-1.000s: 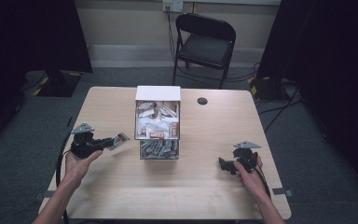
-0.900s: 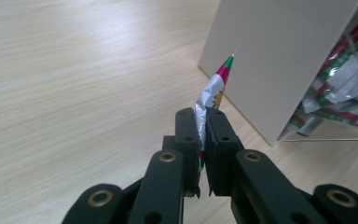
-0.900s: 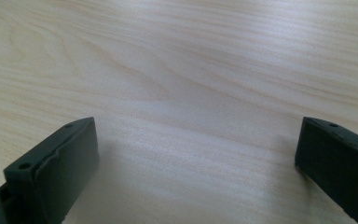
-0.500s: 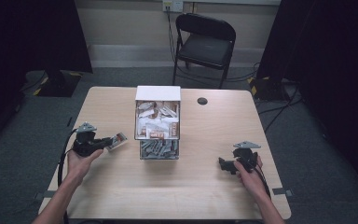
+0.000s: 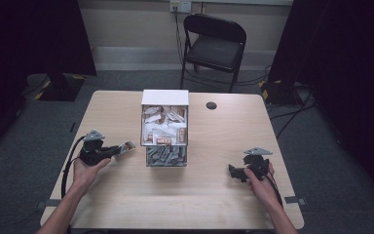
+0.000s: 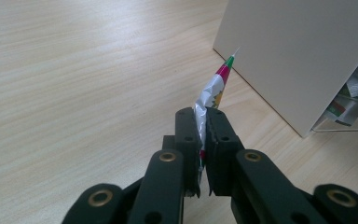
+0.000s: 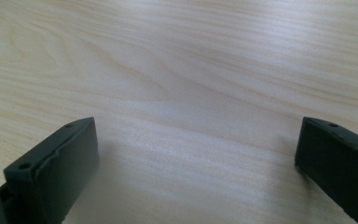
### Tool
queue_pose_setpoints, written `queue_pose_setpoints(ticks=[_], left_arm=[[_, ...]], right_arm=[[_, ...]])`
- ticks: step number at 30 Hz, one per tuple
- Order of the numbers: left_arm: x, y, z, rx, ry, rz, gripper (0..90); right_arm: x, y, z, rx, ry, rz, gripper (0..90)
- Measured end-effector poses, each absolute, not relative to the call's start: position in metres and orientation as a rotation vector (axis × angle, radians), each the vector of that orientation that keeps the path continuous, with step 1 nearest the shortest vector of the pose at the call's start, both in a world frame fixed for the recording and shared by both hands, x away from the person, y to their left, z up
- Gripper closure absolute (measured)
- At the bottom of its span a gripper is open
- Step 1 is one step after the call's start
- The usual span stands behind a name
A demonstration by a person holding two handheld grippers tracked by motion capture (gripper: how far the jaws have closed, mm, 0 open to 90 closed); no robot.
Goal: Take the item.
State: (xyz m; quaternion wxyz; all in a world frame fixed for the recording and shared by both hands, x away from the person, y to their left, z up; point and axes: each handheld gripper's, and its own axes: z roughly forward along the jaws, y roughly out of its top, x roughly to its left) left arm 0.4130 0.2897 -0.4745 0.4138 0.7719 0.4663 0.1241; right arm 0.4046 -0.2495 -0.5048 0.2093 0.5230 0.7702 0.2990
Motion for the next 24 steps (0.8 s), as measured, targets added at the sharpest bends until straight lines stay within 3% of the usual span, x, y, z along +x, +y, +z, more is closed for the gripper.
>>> queue_pose_setpoints(ticks=[19,24], left_arm=[[0.411,0.282,-0.483,1.93,1.147,0.261,79.0],[0.414,0.28,-0.487,1.947,1.145,0.217,68.6]], right_arm=[[0.405,-0.25,-0.505,1.452,2.144,0.832,0.0],[0.405,-0.25,-0.505,1.452,2.144,0.832,0.0]])
